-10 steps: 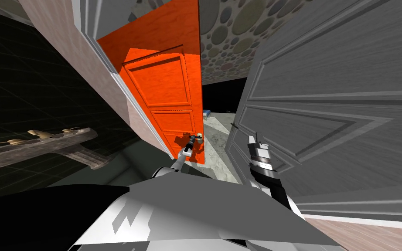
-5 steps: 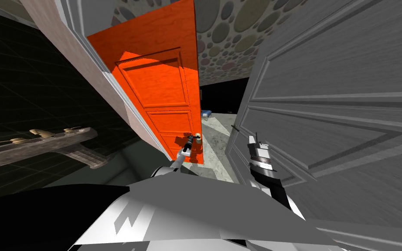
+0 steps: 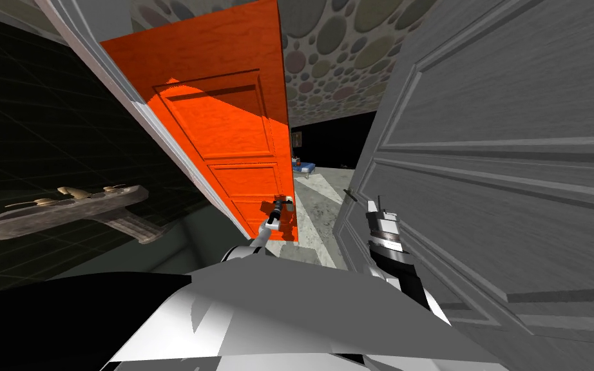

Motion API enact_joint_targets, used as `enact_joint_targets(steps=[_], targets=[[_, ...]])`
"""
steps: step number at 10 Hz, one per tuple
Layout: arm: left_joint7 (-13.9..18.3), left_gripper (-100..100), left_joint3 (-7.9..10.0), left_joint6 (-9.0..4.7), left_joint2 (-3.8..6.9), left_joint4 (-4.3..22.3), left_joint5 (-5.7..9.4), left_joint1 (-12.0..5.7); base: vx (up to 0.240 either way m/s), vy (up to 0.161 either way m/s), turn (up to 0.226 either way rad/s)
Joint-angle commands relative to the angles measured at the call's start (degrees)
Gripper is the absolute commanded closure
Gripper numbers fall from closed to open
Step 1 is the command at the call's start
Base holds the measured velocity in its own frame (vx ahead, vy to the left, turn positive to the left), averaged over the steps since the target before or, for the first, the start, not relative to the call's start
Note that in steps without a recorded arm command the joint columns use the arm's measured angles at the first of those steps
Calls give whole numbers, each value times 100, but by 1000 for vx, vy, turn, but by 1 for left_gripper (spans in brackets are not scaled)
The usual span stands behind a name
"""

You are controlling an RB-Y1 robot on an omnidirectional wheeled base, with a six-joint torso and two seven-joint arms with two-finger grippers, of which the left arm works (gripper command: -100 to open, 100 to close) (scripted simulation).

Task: Push the door open

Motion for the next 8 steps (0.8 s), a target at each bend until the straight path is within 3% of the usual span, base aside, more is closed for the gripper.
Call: enact_joint_targets(steps=[1,7,8], targets=[[-40,100,128,-10,36,15,44,-30,159,-149,86],[-136,100,403,13,4,15,146,-12,150,-106,63],[-125,100,407,18,43,21,144,16,62,-34,50]])
